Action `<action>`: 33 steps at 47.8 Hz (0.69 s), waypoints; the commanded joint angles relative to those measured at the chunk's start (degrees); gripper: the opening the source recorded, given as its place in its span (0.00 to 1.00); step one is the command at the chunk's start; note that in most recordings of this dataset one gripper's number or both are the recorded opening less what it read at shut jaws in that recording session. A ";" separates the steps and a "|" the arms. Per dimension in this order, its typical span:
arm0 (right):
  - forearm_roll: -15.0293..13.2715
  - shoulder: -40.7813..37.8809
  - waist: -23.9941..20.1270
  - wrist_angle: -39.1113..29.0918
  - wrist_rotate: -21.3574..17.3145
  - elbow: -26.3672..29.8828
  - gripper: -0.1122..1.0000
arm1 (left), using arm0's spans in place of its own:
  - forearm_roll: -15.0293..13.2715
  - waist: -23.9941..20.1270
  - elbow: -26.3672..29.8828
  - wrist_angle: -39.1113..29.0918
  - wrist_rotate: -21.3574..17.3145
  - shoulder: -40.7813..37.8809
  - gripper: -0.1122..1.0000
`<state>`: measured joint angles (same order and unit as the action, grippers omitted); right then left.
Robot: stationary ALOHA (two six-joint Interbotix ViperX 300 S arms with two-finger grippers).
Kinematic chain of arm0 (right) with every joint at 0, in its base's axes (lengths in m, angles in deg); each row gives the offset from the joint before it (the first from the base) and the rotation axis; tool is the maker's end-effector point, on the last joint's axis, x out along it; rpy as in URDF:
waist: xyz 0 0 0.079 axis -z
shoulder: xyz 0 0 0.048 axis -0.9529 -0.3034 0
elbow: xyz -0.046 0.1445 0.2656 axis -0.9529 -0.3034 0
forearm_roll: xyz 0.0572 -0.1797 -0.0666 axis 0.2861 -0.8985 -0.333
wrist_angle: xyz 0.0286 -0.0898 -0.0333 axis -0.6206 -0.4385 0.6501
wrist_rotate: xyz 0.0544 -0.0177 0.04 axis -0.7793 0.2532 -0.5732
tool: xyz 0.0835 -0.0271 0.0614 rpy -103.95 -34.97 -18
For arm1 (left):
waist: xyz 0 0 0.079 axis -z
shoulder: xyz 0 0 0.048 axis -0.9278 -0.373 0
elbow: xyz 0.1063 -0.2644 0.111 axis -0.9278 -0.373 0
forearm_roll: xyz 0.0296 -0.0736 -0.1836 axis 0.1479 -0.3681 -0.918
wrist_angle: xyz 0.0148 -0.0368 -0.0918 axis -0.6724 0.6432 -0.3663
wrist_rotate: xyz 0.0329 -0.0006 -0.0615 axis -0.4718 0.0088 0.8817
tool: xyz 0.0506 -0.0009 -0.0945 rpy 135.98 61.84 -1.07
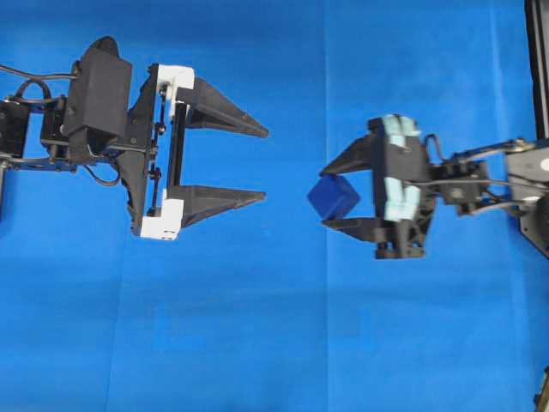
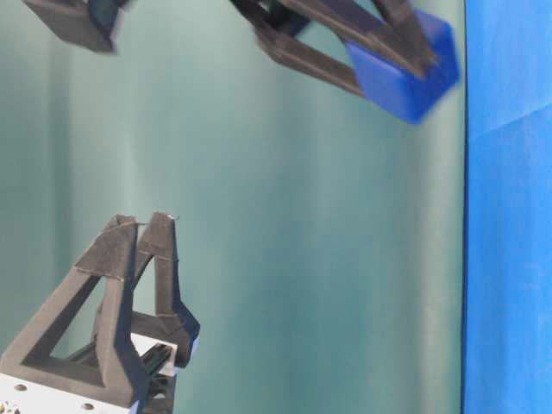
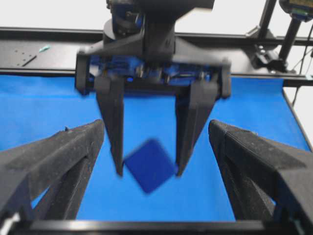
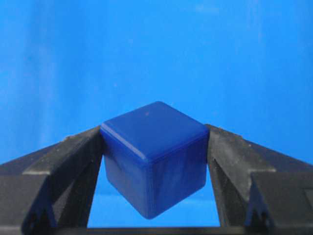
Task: Handover the blue block to the right arm after grasping it with the left arm, then place it in the designated position.
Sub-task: 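Carry the cube with the right gripper toward the table center and lower it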
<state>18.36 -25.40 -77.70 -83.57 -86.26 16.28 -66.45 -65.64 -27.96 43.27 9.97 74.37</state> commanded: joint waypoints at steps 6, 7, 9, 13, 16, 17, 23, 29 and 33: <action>0.09 -6.86 3.34 7.65 -0.09 0.97 0.60 | 0.09 0.18 0.79 0.26 -0.09 1.32 0.93; 0.09 -7.73 3.60 8.44 -0.09 1.05 0.60 | 0.09 0.18 0.70 0.26 0.00 1.32 0.93; 0.09 -9.05 3.87 10.11 -0.09 1.14 0.60 | 0.09 0.18 0.70 0.26 0.00 1.41 0.93; 0.18 -11.51 4.04 12.74 -0.09 1.41 0.60 | 0.09 0.18 0.53 0.26 0.00 1.58 0.93; 0.18 -13.27 4.04 14.24 -0.09 1.85 0.60 | 0.09 0.18 0.44 0.26 0.00 1.67 0.93; 0.26 -13.89 4.04 14.77 -0.09 2.02 0.60 | 0.09 0.18 0.44 0.18 0.00 1.67 0.93; 0.79 -17.14 4.13 16.96 -0.09 3.60 0.60 | 0.09 0.18 0.53 0.26 0.00 1.67 0.93; 1.14 -20.30 4.22 18.63 -0.09 5.27 0.60 | 0.09 0.18 0.44 0.26 0.00 1.76 0.93; 1.32 -22.15 4.31 19.16 -0.09 6.33 0.60 | 0.09 0.18 0.35 0.26 0.00 1.76 0.93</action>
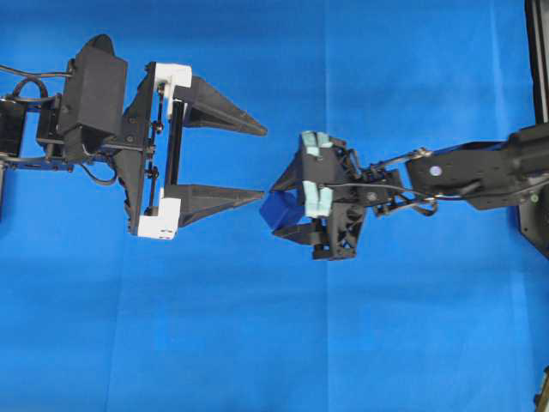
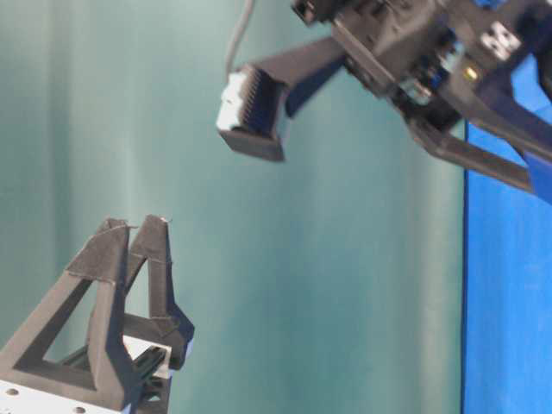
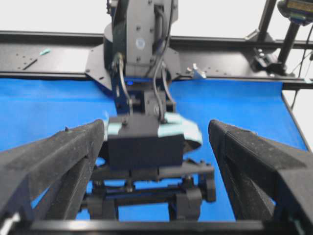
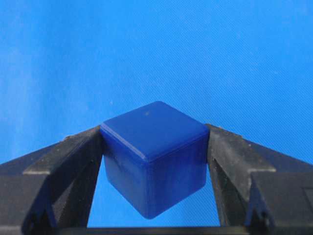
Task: Handover the blue block to the right arm after grasping it with the left arm, then place it in the designated position.
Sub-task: 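Carry the cube with the right gripper toward the table center and lower it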
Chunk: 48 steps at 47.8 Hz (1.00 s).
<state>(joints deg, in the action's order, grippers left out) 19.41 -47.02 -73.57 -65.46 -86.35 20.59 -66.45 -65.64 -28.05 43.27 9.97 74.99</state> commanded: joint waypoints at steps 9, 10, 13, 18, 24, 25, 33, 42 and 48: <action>0.88 -3.25 0.35 1.67 0.00 3.69 0.60 | 0.09 0.18 0.44 0.26 0.00 1.14 0.93; 0.97 -3.43 0.35 1.93 0.00 3.78 0.60 | 0.09 0.18 0.44 0.26 0.00 1.14 0.93; 0.97 -3.87 0.35 2.46 0.00 3.87 0.60 | 0.09 0.18 0.44 0.26 0.00 1.14 0.93; 1.32 -4.57 0.70 2.72 0.00 3.52 0.60 | 0.09 0.18 0.44 0.26 0.00 1.14 0.93; 1.58 -4.57 0.79 2.72 0.00 3.25 0.60 | 0.09 0.18 0.44 0.26 0.00 1.14 0.93; 1.58 -4.57 0.79 2.72 0.00 3.25 0.60 | 0.09 0.18 0.44 0.26 0.00 1.14 0.93; 1.67 -4.57 0.79 2.72 0.00 3.25 0.60 | 0.09 0.18 0.53 0.26 0.00 1.14 0.93; 1.76 -4.57 0.88 2.72 0.00 3.25 0.60 | 0.09 0.18 0.53 0.26 -0.09 1.14 0.93; 2.55 -4.75 0.79 2.72 -0.09 3.25 0.60 | 0.09 0.18 0.53 0.26 0.00 1.14 0.93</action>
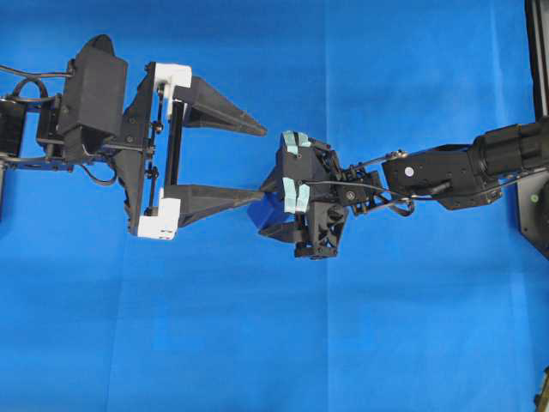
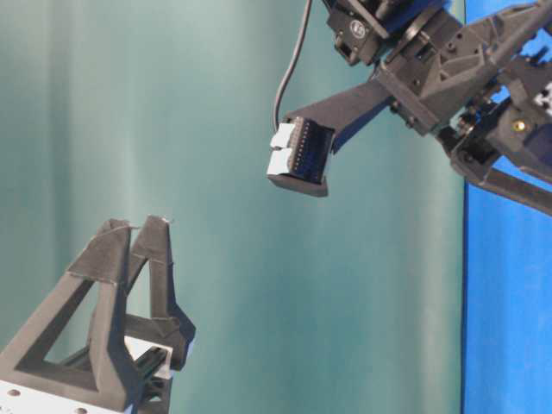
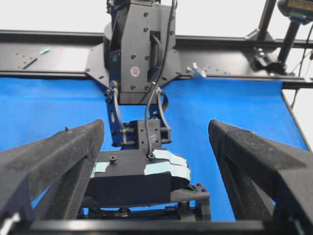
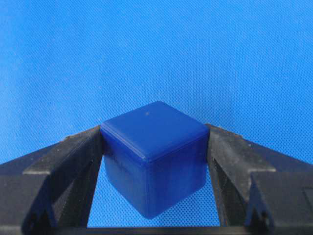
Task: Handover the blue block to the right arm after grasping it with the left arm, then place it in the designated position.
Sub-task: 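Open the right gripper to release the cube on the table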
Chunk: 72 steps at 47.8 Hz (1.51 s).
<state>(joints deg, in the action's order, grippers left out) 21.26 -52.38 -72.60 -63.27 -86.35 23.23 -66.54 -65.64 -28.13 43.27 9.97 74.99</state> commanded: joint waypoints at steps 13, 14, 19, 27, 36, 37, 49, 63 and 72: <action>2.20 0.26 -0.18 0.53 0.00 0.62 0.95 | 0.18 0.18 0.53 0.26 0.00 1.32 0.93; 2.20 0.35 -0.26 0.53 0.00 0.62 0.95 | 0.18 0.18 0.53 0.26 0.00 1.32 0.93; 2.46 0.26 -0.26 0.53 0.00 0.62 0.87 | 0.26 0.18 0.53 0.26 0.00 1.32 0.93; 2.46 0.35 -0.26 0.53 -0.09 0.62 0.87 | 0.18 0.18 0.53 0.26 0.00 1.41 0.93; 2.46 0.70 -0.70 0.09 -0.09 0.97 0.88 | 0.18 0.18 0.53 0.26 -0.09 1.41 0.93; 2.55 0.97 -0.70 0.00 -0.09 0.88 0.88 | 0.26 0.18 0.53 0.26 -0.09 1.41 0.93; 2.46 7.82 -1.14 -5.89 0.00 0.00 0.88 | 0.26 0.18 0.53 0.26 -0.09 1.41 0.93; 2.20 20.48 -2.02 -14.33 0.18 -2.02 0.88 | 0.18 0.18 0.53 0.26 0.00 1.49 0.93; 2.02 28.83 -2.55 -18.81 0.26 -3.60 0.88 | 0.26 0.18 0.53 0.26 -0.09 1.49 0.93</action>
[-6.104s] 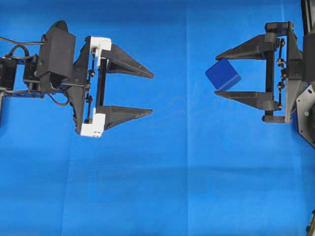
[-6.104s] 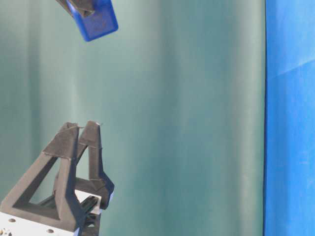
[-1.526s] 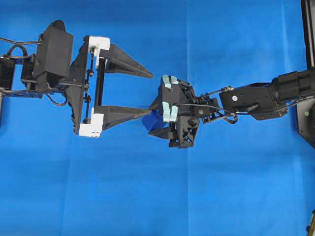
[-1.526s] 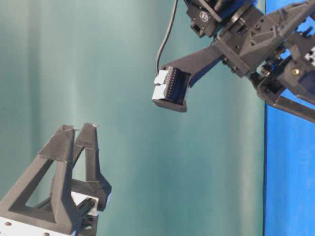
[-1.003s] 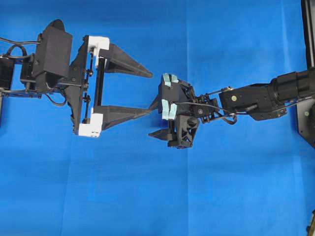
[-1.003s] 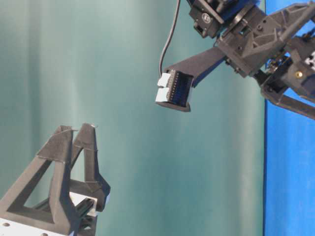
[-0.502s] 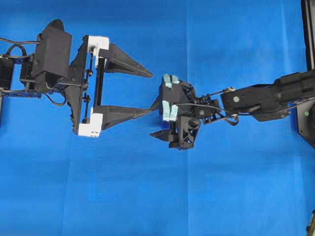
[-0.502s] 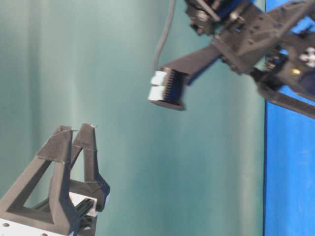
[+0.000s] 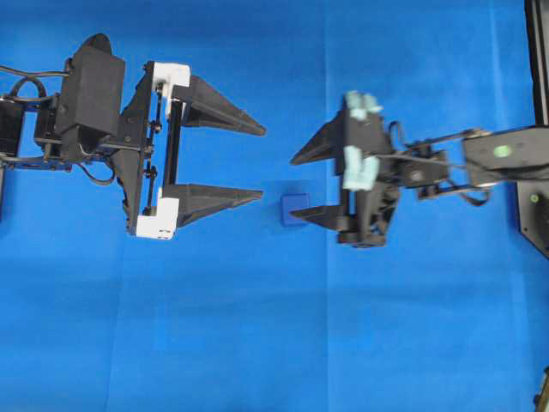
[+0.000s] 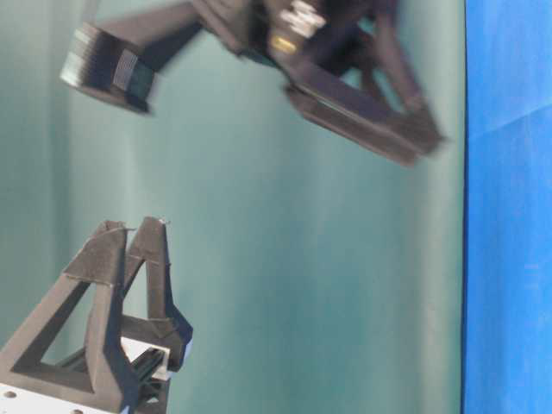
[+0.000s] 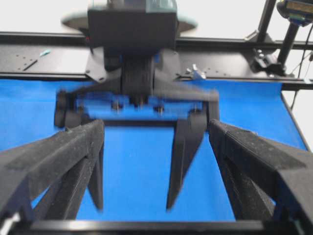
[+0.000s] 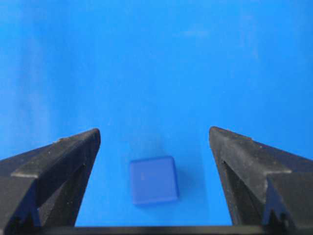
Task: Handover the blue block to the right arm after grasping it with the left arm, then place it in the designated position.
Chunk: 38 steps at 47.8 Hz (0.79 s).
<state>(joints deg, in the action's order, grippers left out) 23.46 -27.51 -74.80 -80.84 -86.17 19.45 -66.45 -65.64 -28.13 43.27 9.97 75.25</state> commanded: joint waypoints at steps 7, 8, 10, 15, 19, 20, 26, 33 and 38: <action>-0.44 10.55 -0.79 -4.04 0.26 -1.32 0.88 | 0.18 0.18 0.53 0.26 0.00 1.32 0.93; -0.53 11.43 -0.79 -4.31 0.26 -1.49 0.88 | 0.18 0.18 0.53 0.26 0.00 1.32 0.93; -0.70 13.01 -0.79 -4.75 0.26 -2.02 0.87 | 0.18 0.18 0.53 0.26 0.00 1.41 0.93; -1.23 17.31 -0.79 -5.19 0.26 -3.52 0.87 | 0.09 0.18 0.62 0.26 0.00 1.41 0.93; -1.67 20.21 -0.79 -5.19 0.26 -4.66 0.87 | 0.09 0.18 0.62 0.26 0.00 1.41 0.93; -1.76 20.83 -0.79 -5.19 0.26 -4.92 0.87 | 0.09 0.18 0.62 0.26 0.00 1.41 0.93; -2.11 24.08 -0.79 -5.89 0.26 -5.80 0.87 | 0.18 0.18 0.53 0.26 0.00 1.49 0.93; -2.72 24.87 -0.79 -6.86 0.35 -5.98 0.87 | 0.18 0.18 0.53 0.26 0.00 1.58 0.93; -2.72 24.17 -0.79 -6.94 0.35 -5.89 0.87 | 0.09 0.18 0.53 0.26 0.00 1.49 0.93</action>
<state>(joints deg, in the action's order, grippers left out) 20.91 -3.07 -75.42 -87.79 -85.91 12.86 -66.45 -65.64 -28.13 43.27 9.97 75.52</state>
